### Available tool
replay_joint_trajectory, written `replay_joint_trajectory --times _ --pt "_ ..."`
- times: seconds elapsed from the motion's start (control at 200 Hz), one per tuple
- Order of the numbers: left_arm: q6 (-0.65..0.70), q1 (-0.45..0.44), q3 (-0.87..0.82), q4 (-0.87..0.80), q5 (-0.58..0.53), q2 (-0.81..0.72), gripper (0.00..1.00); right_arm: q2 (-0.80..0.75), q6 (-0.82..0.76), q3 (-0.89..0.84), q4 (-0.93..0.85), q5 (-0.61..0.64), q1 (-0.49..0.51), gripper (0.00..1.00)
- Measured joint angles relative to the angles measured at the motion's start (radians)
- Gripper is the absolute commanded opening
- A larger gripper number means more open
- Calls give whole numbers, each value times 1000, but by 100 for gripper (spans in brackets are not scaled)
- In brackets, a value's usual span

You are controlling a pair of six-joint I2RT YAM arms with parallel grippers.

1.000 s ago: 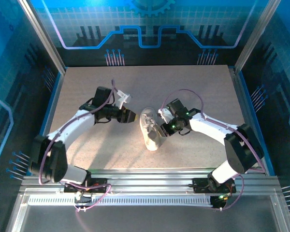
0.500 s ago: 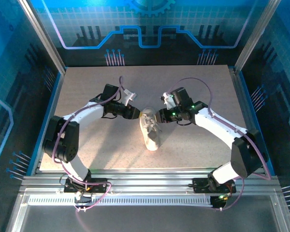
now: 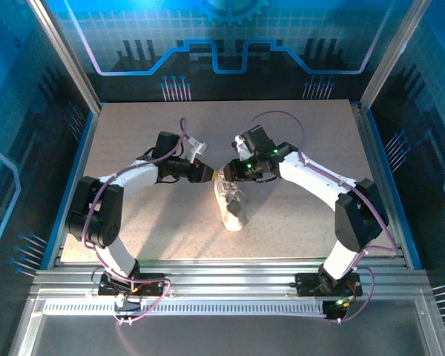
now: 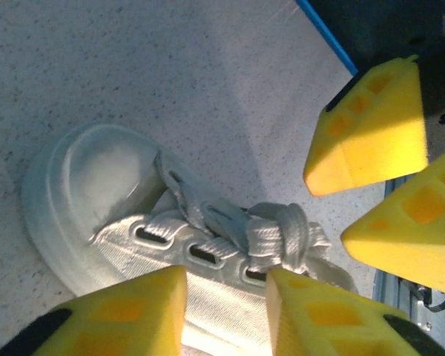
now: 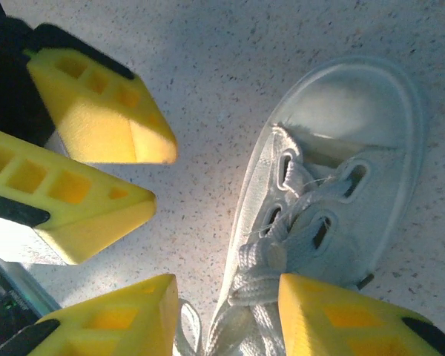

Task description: Tie the shoes

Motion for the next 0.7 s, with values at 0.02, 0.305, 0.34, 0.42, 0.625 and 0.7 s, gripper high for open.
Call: replay_joint_trajectory --times 0.02,0.305,0.34,0.42,0.625,0.7 --pt "11 0 -4 12 9 0 30 0 0 4 -3 5 2 40" --pt "98 1 -28 122 72 14 31 2 11 7 -38 48 12 36" --pt "103 0 -28 127 74 23 33 5 13 7 -39 51 13 36" --pt "132 -6 -30 139 74 47 37 11 16 7 -37 54 14 34" --pt "203 -34 -103 218 63 54 40 34 21 7 -27 50 14 34" --pt "232 -35 -113 255 63 54 42 50 21 7 -26 50 14 34"
